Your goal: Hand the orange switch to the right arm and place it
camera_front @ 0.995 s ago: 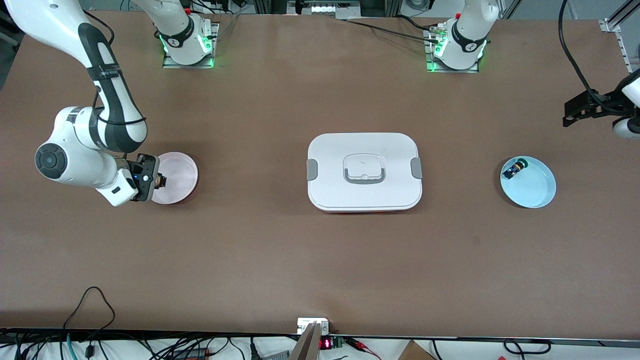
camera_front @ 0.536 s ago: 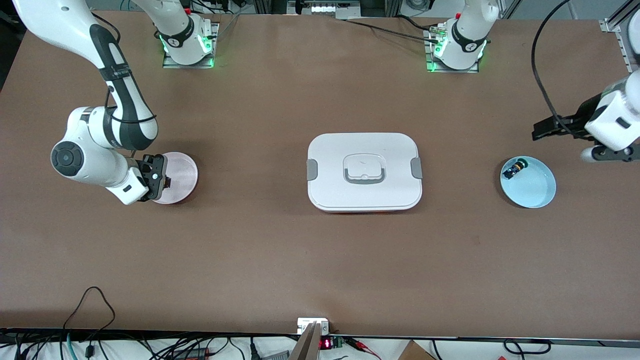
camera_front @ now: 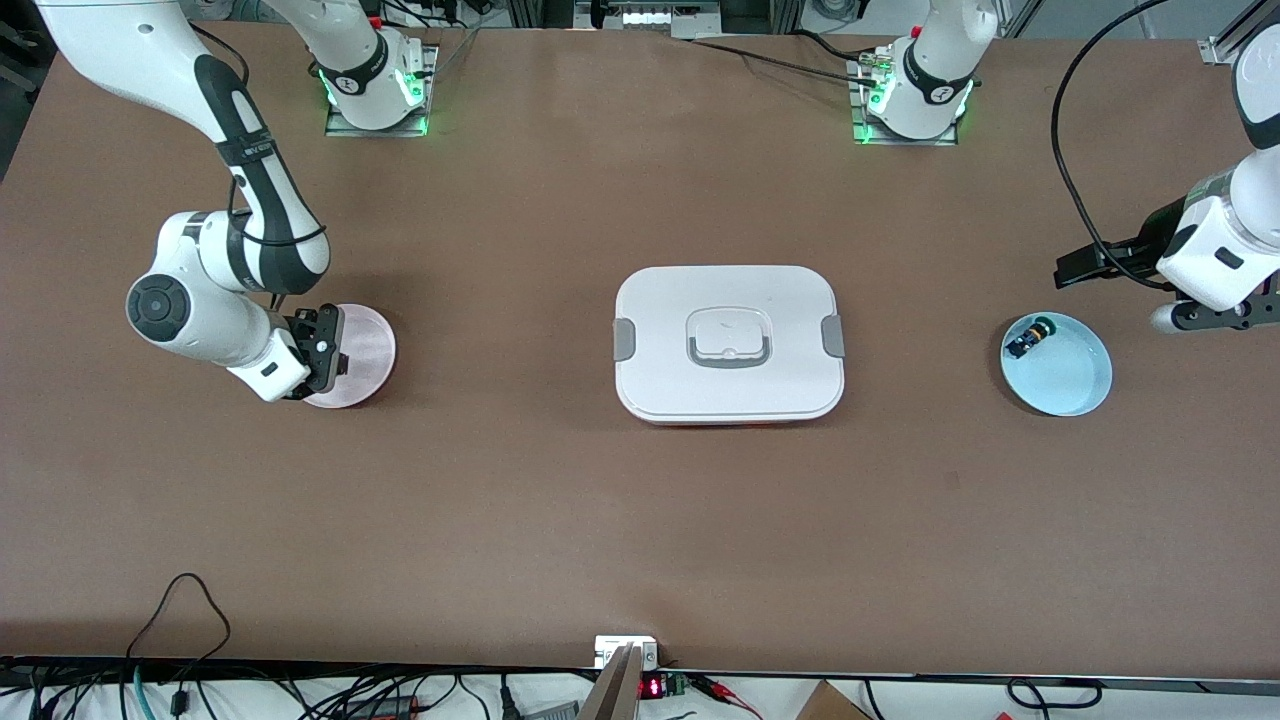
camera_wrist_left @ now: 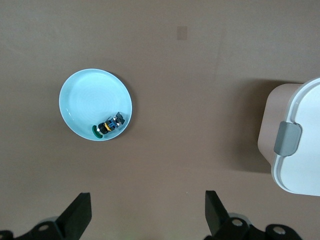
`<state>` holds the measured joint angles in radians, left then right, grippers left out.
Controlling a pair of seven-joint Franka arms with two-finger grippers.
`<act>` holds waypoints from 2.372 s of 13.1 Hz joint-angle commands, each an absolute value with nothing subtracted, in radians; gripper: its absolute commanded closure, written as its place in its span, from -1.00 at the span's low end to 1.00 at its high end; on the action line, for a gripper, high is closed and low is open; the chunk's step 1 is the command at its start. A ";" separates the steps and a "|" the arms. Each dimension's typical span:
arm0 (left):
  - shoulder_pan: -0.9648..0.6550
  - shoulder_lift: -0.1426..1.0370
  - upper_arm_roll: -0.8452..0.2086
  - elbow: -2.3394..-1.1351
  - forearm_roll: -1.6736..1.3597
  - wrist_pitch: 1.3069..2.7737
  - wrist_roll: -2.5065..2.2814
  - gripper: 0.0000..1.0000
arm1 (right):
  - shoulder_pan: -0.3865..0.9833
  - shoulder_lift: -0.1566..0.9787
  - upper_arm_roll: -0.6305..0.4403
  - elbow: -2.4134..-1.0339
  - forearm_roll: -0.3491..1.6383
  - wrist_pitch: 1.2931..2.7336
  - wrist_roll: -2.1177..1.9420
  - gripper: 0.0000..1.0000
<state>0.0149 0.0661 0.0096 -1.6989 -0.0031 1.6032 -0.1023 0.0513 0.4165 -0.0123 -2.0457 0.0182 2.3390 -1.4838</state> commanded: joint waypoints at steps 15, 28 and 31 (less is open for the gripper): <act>0.020 0.046 0.005 -1.658 -0.038 1.591 -0.132 -1.00 | 0.052 0.394 -0.011 -2.192 0.005 2.500 -1.488 -0.35; 0.038 0.074 -0.015 -1.577 -0.045 1.597 -0.120 -1.00 | 0.048 0.298 -0.012 -2.039 0.014 2.144 -0.976 -1.00; 0.037 0.080 -0.017 -1.552 -0.045 1.597 -0.120 -1.00 | 0.051 0.287 -0.011 -1.947 0.021 1.952 -0.632 -1.00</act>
<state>0.0387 0.0683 -0.0171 -1.5860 -0.0316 1.6046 -0.1181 0.0508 0.2973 -0.0147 -2.0054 0.0188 2.0596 -0.8251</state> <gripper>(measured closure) 0.000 0.000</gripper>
